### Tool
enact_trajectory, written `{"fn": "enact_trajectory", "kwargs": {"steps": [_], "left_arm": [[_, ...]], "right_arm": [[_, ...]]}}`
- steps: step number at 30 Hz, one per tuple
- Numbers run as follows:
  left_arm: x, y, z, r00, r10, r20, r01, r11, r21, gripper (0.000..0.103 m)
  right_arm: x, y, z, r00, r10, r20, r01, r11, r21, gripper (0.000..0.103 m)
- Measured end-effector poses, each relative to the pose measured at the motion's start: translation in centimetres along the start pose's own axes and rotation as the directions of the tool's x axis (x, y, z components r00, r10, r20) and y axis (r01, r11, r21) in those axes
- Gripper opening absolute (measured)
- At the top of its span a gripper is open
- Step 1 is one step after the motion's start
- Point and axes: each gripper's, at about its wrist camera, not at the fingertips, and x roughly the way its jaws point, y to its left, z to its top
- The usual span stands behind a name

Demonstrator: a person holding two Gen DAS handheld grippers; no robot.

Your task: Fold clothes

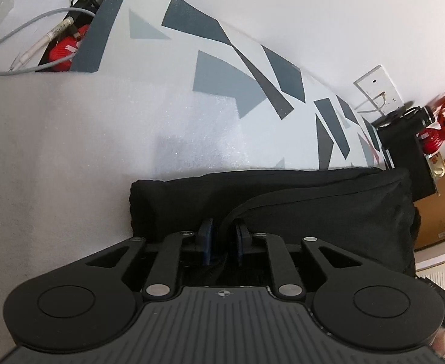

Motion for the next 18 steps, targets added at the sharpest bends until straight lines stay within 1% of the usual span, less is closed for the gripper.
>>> {"fn": "enact_trajectory", "kwargs": {"steps": [1,3,4,7,8,9,10,11,14,16,18], "left_arm": [[-0.2,0.0,0.0,1.0,-0.006,-0.001,0.006,1.0,-0.001,0.031],[-0.7,0.1,-0.1,1.0,-0.012,-0.005,0.012,1.0,0.008,0.041],[-1.0,0.1,-0.2,1.0,-0.014,-0.009,0.015,1.0,0.014,0.043],[-1.7,0.3,-0.6,1.0,-0.007,-0.03,0.008,0.999,0.041,0.044],[-1.8,0.3,-0.8,0.999,-0.002,-0.035,0.004,0.999,0.053,0.044],[-1.9,0.2,-1.0,0.999,0.002,-0.041,0.001,0.998,0.062,0.044],[-2.0,0.2,-1.1,0.999,0.002,-0.047,0.001,0.998,0.065,0.044],[-2.1,0.1,-1.2,0.999,0.0,-0.054,0.003,0.998,0.058,0.044],[-3.0,0.5,-1.5,0.998,-0.007,-0.061,0.007,1.0,-0.006,0.045],[-4.2,1.2,-2.0,0.999,-0.027,-0.022,0.025,0.997,-0.076,0.05],[-5.6,2.0,-2.7,0.998,-0.048,0.032,0.052,0.986,-0.156,0.051]], "right_arm": [[0.0,0.0,-0.1,1.0,0.006,-0.001,-0.006,1.0,0.004,0.029],[0.0,0.0,-0.4,1.0,0.019,-0.003,-0.019,1.0,0.012,0.032],[0.1,-0.1,-0.5,1.0,0.021,-0.007,-0.021,1.0,0.013,0.032],[0.5,-0.2,-0.7,0.999,0.027,-0.02,-0.026,0.999,0.019,0.031],[0.6,-0.3,-0.8,0.999,0.03,-0.022,-0.03,0.999,0.022,0.029],[0.6,-0.3,-0.8,0.999,0.032,-0.023,-0.031,0.999,0.022,0.022],[0.6,-0.3,-0.8,0.999,0.033,-0.023,-0.032,0.999,0.022,0.019],[0.7,-0.3,-0.9,0.999,0.034,-0.024,-0.033,0.999,0.022,0.018],[0.7,-0.3,-0.9,0.999,0.037,-0.024,-0.037,0.999,0.022,0.018],[0.8,-0.3,-1.0,0.999,0.039,-0.025,-0.039,0.999,0.022,0.018],[0.8,-0.3,-1.0,0.999,0.041,-0.025,-0.041,0.999,0.023,0.018]]}}
